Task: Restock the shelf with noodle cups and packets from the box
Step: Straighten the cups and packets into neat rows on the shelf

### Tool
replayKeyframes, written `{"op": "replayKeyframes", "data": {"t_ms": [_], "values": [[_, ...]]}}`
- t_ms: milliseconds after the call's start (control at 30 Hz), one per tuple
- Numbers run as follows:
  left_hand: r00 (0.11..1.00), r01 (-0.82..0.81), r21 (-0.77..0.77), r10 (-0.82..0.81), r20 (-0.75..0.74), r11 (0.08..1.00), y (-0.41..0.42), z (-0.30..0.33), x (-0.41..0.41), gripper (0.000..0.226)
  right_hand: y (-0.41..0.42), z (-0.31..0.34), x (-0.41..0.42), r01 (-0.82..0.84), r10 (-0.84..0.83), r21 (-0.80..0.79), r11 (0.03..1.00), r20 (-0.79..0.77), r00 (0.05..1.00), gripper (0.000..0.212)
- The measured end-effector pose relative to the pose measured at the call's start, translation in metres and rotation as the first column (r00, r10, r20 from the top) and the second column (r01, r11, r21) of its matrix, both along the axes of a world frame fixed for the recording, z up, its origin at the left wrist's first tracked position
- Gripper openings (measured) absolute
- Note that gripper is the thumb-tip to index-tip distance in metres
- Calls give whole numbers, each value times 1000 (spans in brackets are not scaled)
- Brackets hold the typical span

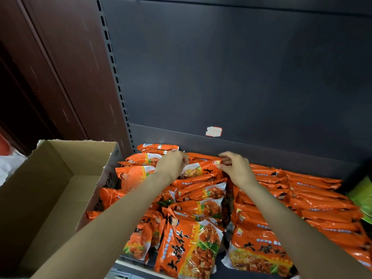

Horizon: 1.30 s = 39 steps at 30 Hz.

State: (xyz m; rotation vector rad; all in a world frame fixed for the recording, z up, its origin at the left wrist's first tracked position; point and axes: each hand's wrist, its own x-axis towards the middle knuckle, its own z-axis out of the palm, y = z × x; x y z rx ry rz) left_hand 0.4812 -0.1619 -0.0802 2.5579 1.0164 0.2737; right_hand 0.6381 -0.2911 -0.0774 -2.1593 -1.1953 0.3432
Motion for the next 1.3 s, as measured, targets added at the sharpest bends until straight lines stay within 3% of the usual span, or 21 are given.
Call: {"op": "replayKeyframes", "data": {"t_ms": [133, 267, 367, 467, 567, 633, 767, 967, 1133, 1233, 1300], "values": [[992, 102, -56, -106, -69, 993, 0, 0, 1, 25, 0, 1, 0, 18, -17, -12, 1000, 109, 994, 16], [980, 154, 0, -153, -127, 988, -3, -2, -1, 25, 1, -4, -16, -11, -14, 96, 995, 253, 967, 19], [976, 141, -79, -152, -157, 987, 3, 0, -6, 24, 1, -5, -19, -39, 18, 159, 987, 133, 991, 22], [964, 94, -112, -119, -236, 989, 6, 1, -10, 27, 3, 3, -14, -125, 128, 98, 987, -26, 991, 29], [994, 50, -23, -52, -97, 999, 1, 3, -9, 30, 3, 8, -7, -184, 185, -38, 982, 29, 982, 33], [993, 108, 21, -109, 44, 994, -4, 7, -6, 37, 2, 7, -6, -243, 245, -92, 966, 12, 970, 36], [984, 151, 56, -156, 92, 987, -8, 10, 2, 27, 0, 1, -6, -217, 216, -36, 976, -24, 976, 38], [958, 45, -113, -10, 286, 993, 0, 7, -8, 8, -6, -10, 1, -150, 182, -223, 963, 132, 974, 36], [940, -2, -141, 50, 338, 990, 1, 8, -15, 5, -3, -7, -6, -18, 43, -111, 994, 226, 973, 18], [971, -31, -62, 44, 234, 998, 7, 4, -21, 7, -2, 6, -10, -68, 69, -17, 998, 380, 923, 20], [993, 1, -18, 1, 121, 1000, 7, 3, -23, 15, -1, 8, -13, -107, 126, -69, 992, 460, 879, 24]]}}
